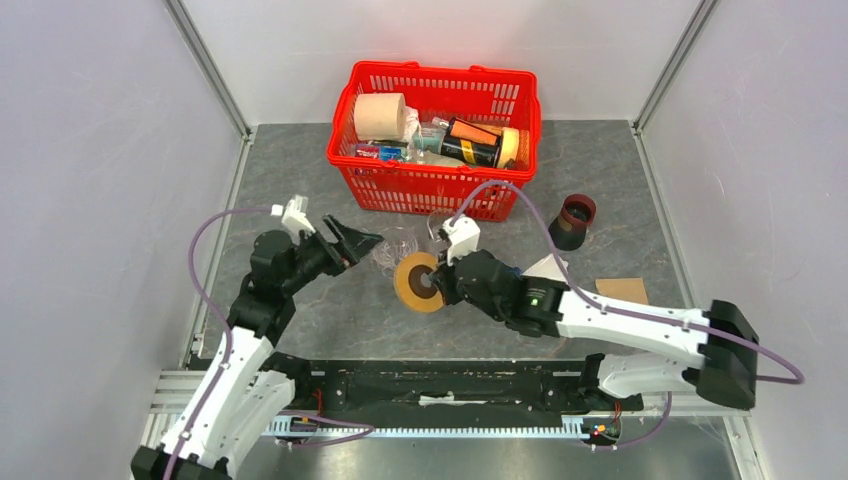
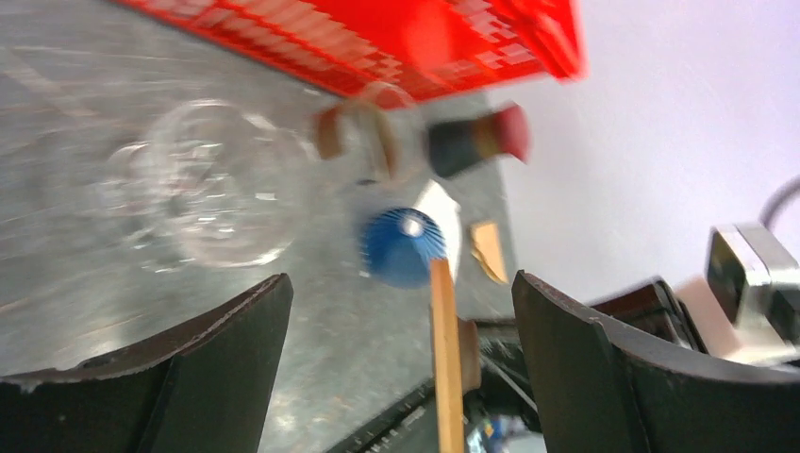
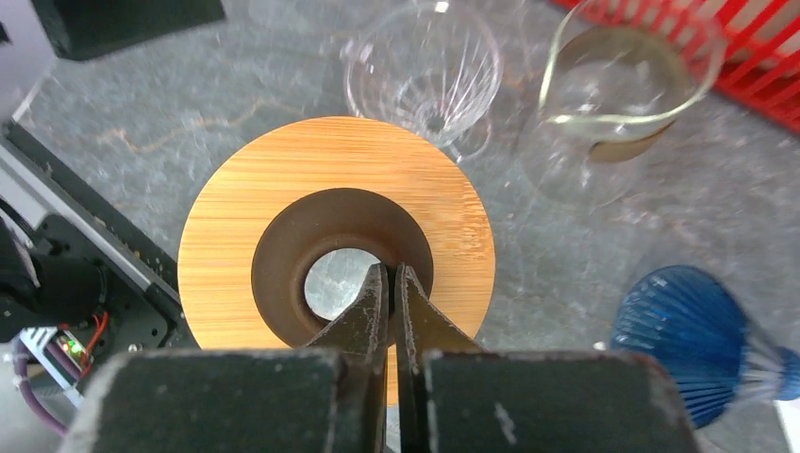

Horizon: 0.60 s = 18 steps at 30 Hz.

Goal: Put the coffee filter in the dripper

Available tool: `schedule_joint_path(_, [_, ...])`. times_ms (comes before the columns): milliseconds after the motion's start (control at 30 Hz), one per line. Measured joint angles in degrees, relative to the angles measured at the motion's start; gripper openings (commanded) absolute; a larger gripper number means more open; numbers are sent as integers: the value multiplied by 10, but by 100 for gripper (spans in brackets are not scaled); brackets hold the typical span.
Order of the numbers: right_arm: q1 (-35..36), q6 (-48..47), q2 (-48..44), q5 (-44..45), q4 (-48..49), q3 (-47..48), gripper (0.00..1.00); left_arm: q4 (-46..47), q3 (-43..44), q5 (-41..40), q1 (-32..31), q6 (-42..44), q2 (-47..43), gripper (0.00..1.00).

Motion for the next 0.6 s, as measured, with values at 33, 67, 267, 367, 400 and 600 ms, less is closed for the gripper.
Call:
schedule_joint_path(33, [-2, -9, -19, 7, 0, -3, 0, 15, 9, 14, -12, -2, 13, 91])
schedule_joint_path(67, [-4, -15, -33, 14, 0, -3, 0, 35, 24, 32, -33, -3, 35, 90])
schedule_joint_path(267, [-8, -60, -102, 79, 0, -9, 0, 111, 86, 106, -130, -1, 133, 85])
schedule_joint_path(367, [-8, -79, -119, 103, -1, -9, 0, 138, 92, 151, -160, 5, 162, 70])
schedule_joint_path(400, [-8, -84, -121, 107, -1, -9, 0, 144, 92, 163, -166, 6, 169, 61])
schedule_joint_path(600, [-8, -97, -133, 119, -7, -12, 0, 166, 92, 194, -194, 21, 189, 24])
